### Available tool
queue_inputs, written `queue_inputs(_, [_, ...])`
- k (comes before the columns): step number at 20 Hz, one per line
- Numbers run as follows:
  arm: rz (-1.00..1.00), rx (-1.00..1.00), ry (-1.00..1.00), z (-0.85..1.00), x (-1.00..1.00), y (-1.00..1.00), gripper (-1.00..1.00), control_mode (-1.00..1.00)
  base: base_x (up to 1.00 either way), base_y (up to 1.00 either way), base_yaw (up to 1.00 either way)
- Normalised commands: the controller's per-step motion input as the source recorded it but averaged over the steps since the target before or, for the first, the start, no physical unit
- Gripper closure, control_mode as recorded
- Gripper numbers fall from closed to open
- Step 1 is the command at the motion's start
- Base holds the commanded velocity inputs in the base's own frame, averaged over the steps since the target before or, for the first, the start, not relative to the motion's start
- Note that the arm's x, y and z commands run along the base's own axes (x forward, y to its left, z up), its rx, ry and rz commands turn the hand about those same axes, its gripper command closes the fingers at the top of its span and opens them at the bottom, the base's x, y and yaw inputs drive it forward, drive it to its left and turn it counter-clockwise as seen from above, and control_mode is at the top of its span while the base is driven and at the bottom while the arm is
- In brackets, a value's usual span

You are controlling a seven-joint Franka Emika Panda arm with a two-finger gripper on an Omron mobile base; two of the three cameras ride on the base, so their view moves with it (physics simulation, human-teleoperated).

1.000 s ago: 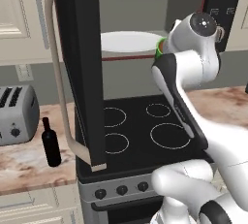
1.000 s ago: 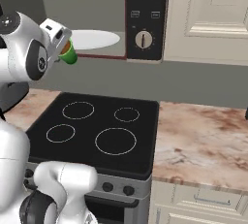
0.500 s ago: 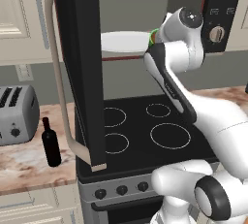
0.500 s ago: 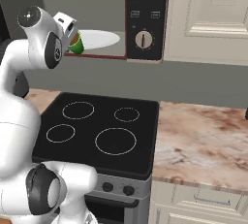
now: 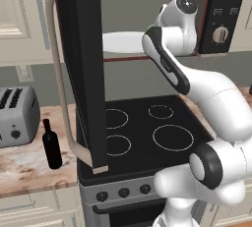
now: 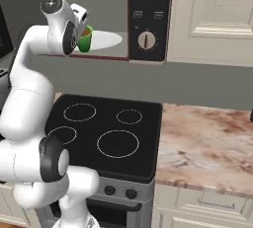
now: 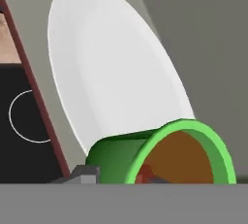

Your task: Place the microwavable item in the microwave. Then, close the microwave door and press the start button.

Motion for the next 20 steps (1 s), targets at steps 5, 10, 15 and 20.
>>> queue_inputs(5, [0.03,0.0,0.11,-0.02,0.74,0.12,1.0,-1.0,0.0,0.0,0.0])
queue_inputs(10, [0.05,0.0,0.06,-0.15,0.53,0.18,1.0,-1.0,0.0,0.0,0.0])
queue_inputs(15, [0.06,0.0,0.05,-0.26,0.46,0.23,1.0,-1.0,0.0,0.0,0.0])
queue_inputs(20, [0.05,-0.03,0.06,-0.35,0.43,0.27,1.0,-1.0,0.0,0.0,0.0])
